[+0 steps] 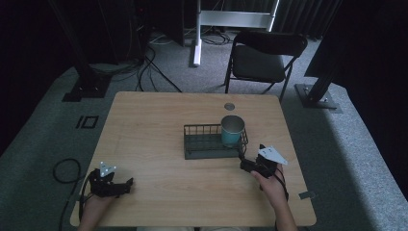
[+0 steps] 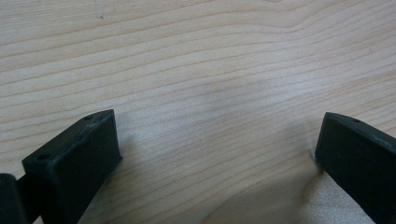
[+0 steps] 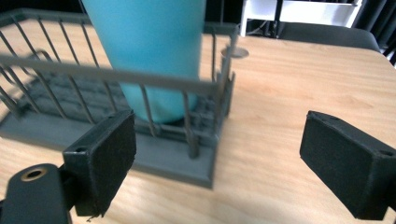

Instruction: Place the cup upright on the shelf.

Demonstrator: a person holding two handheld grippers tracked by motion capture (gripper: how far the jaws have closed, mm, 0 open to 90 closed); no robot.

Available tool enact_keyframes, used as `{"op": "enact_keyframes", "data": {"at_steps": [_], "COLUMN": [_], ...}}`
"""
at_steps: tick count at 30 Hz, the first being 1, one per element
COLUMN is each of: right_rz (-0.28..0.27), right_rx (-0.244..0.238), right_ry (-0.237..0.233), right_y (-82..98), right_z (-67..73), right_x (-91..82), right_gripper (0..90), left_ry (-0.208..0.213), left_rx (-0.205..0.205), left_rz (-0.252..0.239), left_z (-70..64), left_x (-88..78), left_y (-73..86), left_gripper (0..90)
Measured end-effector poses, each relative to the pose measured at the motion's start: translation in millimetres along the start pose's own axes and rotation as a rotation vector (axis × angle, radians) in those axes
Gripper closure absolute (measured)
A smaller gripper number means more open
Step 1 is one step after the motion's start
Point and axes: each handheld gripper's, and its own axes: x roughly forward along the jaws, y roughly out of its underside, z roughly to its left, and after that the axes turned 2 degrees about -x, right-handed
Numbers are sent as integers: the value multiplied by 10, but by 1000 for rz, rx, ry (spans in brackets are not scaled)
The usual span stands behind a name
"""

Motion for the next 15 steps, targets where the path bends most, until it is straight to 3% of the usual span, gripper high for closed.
{"op": "enact_keyframes", "data": {"at_steps": [15], "right_rz": [114], "right_rx": [27], "right_ry": [77], "right_y": [265], "right_z": [-296], "right_x": [-168], "right_gripper": [105], "left_ry": [0], "left_rx": [0], "left_rz": [1], "left_z": [-2], "left_x": [-2], "left_y": [2], "left_gripper": [5]}}
